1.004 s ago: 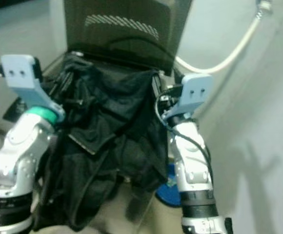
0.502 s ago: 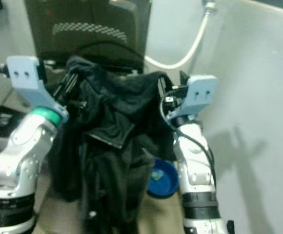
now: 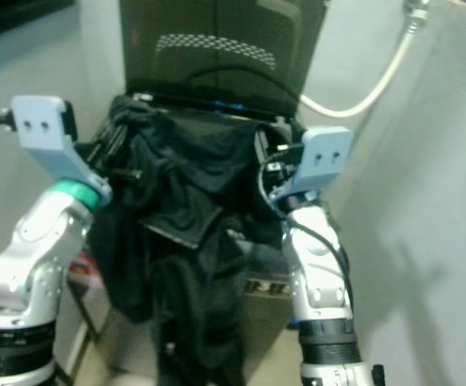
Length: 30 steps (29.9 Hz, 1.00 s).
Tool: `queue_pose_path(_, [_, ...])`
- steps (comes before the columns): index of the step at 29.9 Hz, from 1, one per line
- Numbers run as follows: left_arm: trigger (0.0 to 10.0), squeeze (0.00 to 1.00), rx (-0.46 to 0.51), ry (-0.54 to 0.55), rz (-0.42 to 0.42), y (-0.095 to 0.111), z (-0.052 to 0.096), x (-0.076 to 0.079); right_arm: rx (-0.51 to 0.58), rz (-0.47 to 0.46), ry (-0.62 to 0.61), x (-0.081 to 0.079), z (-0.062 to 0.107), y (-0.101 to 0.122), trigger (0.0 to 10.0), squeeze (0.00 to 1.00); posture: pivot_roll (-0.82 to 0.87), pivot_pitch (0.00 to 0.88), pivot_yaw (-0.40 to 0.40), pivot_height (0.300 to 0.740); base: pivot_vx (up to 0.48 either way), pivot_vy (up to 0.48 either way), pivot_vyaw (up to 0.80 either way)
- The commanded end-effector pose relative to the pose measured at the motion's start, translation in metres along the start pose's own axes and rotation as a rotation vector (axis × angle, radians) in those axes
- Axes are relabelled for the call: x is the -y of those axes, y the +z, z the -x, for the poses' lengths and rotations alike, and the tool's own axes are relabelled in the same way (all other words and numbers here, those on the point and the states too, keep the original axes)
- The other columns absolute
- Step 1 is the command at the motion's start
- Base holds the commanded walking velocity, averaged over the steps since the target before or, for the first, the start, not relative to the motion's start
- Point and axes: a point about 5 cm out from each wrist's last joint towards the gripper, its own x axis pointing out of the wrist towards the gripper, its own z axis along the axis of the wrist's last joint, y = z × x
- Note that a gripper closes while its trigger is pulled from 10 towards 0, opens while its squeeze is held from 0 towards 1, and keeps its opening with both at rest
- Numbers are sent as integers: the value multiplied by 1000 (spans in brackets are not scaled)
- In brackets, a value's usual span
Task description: Clothes washing
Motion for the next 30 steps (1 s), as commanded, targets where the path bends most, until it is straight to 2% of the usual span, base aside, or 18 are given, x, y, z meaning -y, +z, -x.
queue_pose_path(1, [10000, 0, 35, -19, -2, 5, -1, 6, 1, 11, -18, 6, 2, 2, 10000, 0, 28, 0, -9, 740, 0, 0, 0])
queue_pose_path(6, [10000, 0, 40, -10, -9, 6, -2, 5, 7, 20, -6, 4, 0, 3, 10000, 0, 29, 0, -8, 740, 0, 0, 0])
queue_pose_path(9, [10000, 0, 79, -14, -84, 12, -16, 3, 52, 16, 37, -8, -14, 10, 10000, 0, 33, 0, -11, 740, 0, 0, 0])
queue_pose_path(10, [10000, 0, 79, -14, -84, 12, -16, 3, 52, 16, 37, -8, -14, 10, 10000, 0, 33, 0, -11, 740, 0, 0, 0])
queue_pose_path(11, [10000, 0, 92, -21, -98, 15, -23, 3, 76, 13, 45, -12, -22, 16, 10000, 0, 32, 0, -11, 740, 0, 0, 0])
queue_pose_path(13, [10000, 0, 92, -21, -98, 15, -23, 3, 76, 13, 45, -12, -22, 16, 10000, 0, 32, 0, -11, 740, 0, 0, 0])
queue_pose_path(15, [10000, 0, 110, -35, -115, 20, -35, 2, 112, 11, 49, -16, -32, 24, 10000, 0, 32, 0, -11, 740, 0, 0, 0])
queue_pose_path(17, [10000, 0, 123, -44, -122, 24, -39, 3, 123, 10, 52, -17, -33, 26, 10000, 0, 29, 3, -7, 740, 0, 0, 0])
queue_pose_path(23, [10000, 0, 151, -56, -134, 31, -40, 5, 112, 14, 40, -13, -27, 25, 10000, 0, 17, 11, 1, 740, 92, 0, 0])
queue_pose_path(26, [10000, 0, 147, -53, -136, 28, -39, 5, 87, 13, 23, -10, -21, 20, 10000, 0, 18, 10, -2, 740, 451, 0, 0])
queue_pose_path(30, [10000, 0, 147, -53, -136, 28, -39, 5, 87, 13, 23, -10, -21, 20, 10000, 0, 18, 10, -2, 740, 454, 0, 0])
